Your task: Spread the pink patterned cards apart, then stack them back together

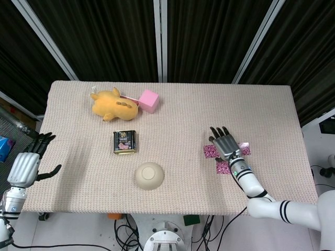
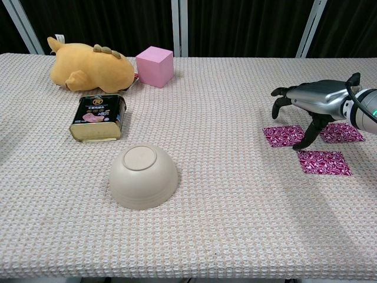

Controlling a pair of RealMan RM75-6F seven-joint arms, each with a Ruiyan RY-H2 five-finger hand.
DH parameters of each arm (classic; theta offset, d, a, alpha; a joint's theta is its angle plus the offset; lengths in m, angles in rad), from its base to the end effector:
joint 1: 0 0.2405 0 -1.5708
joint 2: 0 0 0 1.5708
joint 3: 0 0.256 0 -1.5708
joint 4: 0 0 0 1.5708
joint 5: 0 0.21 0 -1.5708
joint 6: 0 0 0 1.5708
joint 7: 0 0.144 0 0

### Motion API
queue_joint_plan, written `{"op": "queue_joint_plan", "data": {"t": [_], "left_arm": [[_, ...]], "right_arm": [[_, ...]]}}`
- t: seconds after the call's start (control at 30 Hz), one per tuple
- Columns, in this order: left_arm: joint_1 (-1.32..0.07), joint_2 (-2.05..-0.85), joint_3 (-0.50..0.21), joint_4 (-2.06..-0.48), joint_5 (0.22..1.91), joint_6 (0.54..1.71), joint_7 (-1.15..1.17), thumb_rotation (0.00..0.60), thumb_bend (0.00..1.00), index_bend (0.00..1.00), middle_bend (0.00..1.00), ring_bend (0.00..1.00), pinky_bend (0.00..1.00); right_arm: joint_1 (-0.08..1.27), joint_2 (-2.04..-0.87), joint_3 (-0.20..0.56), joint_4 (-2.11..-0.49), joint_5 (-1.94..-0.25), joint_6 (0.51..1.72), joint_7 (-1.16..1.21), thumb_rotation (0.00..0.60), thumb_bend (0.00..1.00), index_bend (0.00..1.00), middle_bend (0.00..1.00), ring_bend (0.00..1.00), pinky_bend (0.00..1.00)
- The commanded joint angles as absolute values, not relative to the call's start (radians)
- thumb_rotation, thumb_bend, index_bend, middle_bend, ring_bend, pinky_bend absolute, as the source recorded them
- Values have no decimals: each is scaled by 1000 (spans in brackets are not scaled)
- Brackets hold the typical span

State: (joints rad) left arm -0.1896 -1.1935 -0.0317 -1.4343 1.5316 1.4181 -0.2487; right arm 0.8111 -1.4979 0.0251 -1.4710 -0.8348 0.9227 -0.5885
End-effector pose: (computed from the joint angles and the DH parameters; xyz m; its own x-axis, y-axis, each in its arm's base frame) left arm -0.3206 0.2137 0.1399 0.2685 0.0568 0.9616 0.9589 -0.1108 -0.2612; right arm -0.1962 -0.3406 -0.0179 0.6578 -0.3648 0.6589 -0.7532 -0.3238 0.5726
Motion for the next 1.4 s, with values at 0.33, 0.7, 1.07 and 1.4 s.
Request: {"op": "queue_joint_plan", "data": {"t": [0.33, 0.7, 1.07, 1.4], "left_arm": [[-188, -1189, -31, -1435, 1529, 1416, -249, 541, 232, 92, 49, 31, 197], [-190, -1191, -32, -1431, 1529, 1413, -251, 543, 232, 92, 49, 31, 197], [-190, -1187, -34, -1426, 1523, 1411, -259, 544, 232, 92, 49, 31, 197], [-192, -1191, -32, -1422, 1525, 1404, -261, 546, 232, 93, 49, 31, 197]], "right_arm": [[809, -1507, 34, -1465, -830, 917, -602, 600, 371, 354, 0, 0, 0], [805, -1514, 40, -1458, -825, 913, -614, 600, 376, 382, 0, 0, 0], [811, -1513, 47, -1451, -802, 887, -614, 600, 472, 413, 0, 0, 0], [806, -1511, 52, -1450, -817, 891, -598, 600, 489, 472, 0, 0, 0]]}}
